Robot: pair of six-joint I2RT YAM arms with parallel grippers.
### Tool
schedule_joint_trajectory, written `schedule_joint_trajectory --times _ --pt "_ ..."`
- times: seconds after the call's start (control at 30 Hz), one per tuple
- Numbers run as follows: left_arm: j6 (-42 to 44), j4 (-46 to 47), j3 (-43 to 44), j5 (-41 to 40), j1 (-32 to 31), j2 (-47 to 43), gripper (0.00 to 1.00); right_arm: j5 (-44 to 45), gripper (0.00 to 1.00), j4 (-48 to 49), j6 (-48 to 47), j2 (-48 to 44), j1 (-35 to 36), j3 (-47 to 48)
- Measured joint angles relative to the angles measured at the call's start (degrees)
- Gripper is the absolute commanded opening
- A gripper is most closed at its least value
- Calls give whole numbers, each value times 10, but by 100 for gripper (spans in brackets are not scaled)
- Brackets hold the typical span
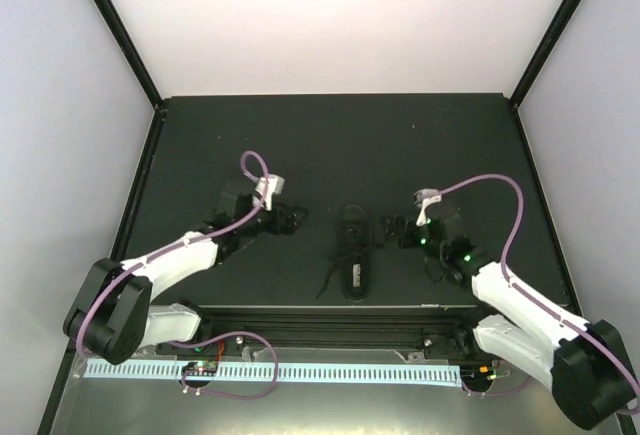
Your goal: Tie the shoes
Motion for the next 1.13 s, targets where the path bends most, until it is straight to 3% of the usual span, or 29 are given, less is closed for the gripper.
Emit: schedule_joint_trajectory --times 0.2,0.37,0.57,0.7,0.97,1.13 --pt "10 -15 0 22 205 -50 87 -32 100 -2 -40 45 -203 44" --pt "13 -3 -46 -8 363 -167 89 -24 100 17 -51 10 -328 36" --pt "45 68 -165 -128 377 -294 96 73 100 107 -81 -93 -337 -37" --pt "66 122 -231 -162 377 -314 98 126 100 192 -111 -121 -338 -101" --pt "84 290 -240 -175 377 -180 99 162 100 363 -162 -17 -338 -144" --pt "92 342 -234 -176 367 -112 99 163 100 407 -178 37 -338 -132"
